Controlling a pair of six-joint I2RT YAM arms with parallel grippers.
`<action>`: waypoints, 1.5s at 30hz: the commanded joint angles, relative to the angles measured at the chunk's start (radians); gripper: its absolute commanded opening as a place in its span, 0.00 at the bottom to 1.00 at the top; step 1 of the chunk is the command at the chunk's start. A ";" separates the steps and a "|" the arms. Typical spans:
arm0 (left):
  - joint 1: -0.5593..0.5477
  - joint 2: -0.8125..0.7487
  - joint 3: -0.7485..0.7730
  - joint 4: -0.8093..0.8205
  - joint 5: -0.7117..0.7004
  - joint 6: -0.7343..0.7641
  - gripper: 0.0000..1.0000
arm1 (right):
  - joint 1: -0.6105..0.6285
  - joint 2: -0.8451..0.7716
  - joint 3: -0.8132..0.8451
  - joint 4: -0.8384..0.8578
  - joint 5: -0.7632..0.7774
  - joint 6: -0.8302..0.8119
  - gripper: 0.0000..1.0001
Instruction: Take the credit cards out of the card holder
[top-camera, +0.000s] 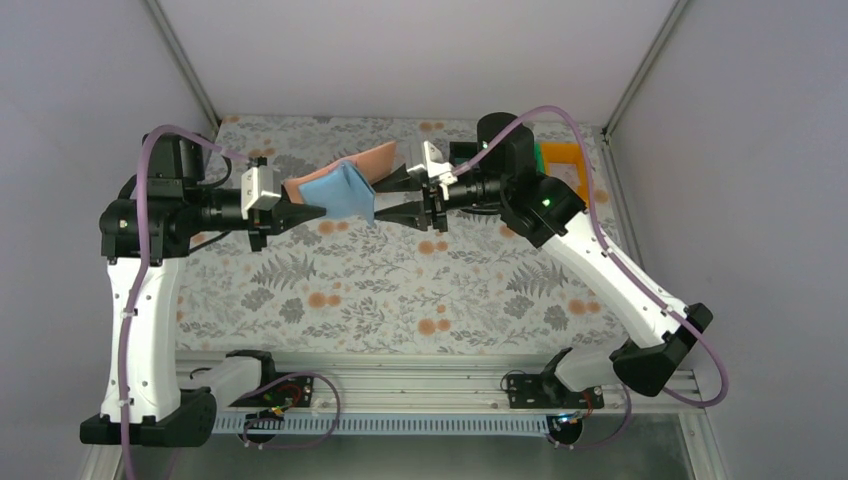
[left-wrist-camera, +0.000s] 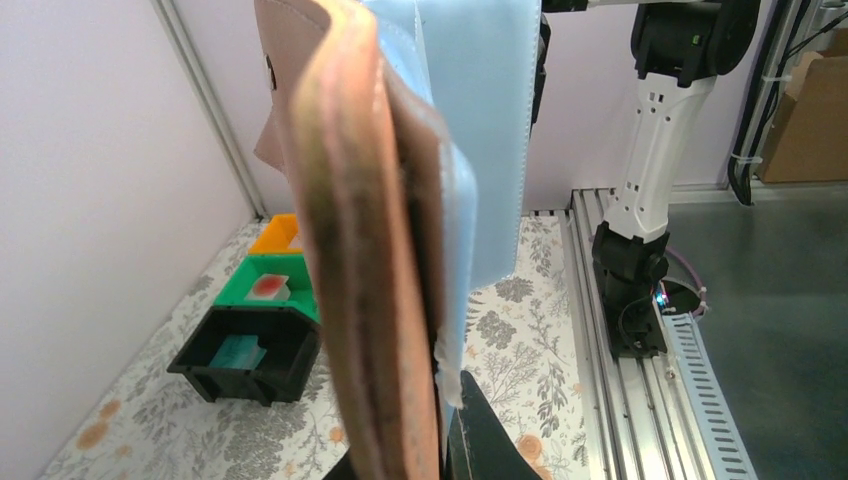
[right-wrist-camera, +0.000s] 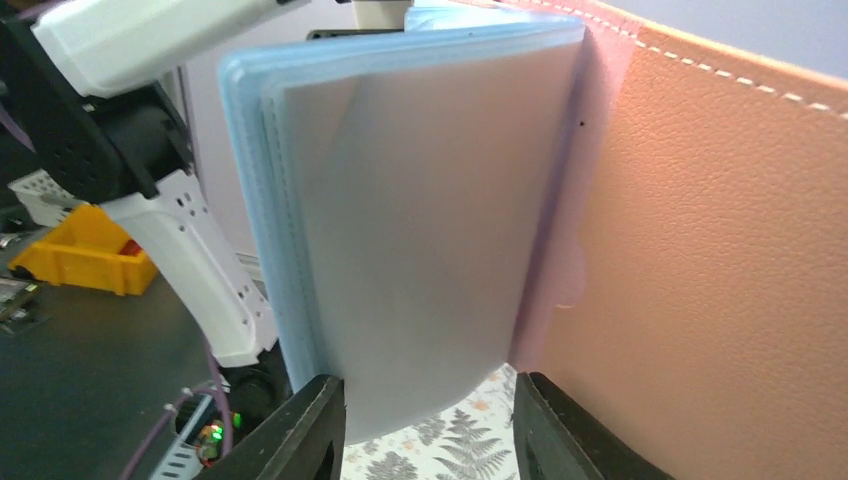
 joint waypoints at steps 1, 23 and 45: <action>0.005 -0.015 0.002 0.033 0.018 0.003 0.02 | 0.013 -0.024 0.022 0.008 -0.080 -0.006 0.44; 0.008 -0.026 0.000 0.033 0.026 0.006 0.02 | 0.003 -0.115 -0.058 0.082 -0.079 -0.062 0.37; 0.016 -0.037 -0.016 0.050 0.043 -0.023 0.03 | 0.024 -0.039 -0.045 0.250 -0.036 0.121 0.40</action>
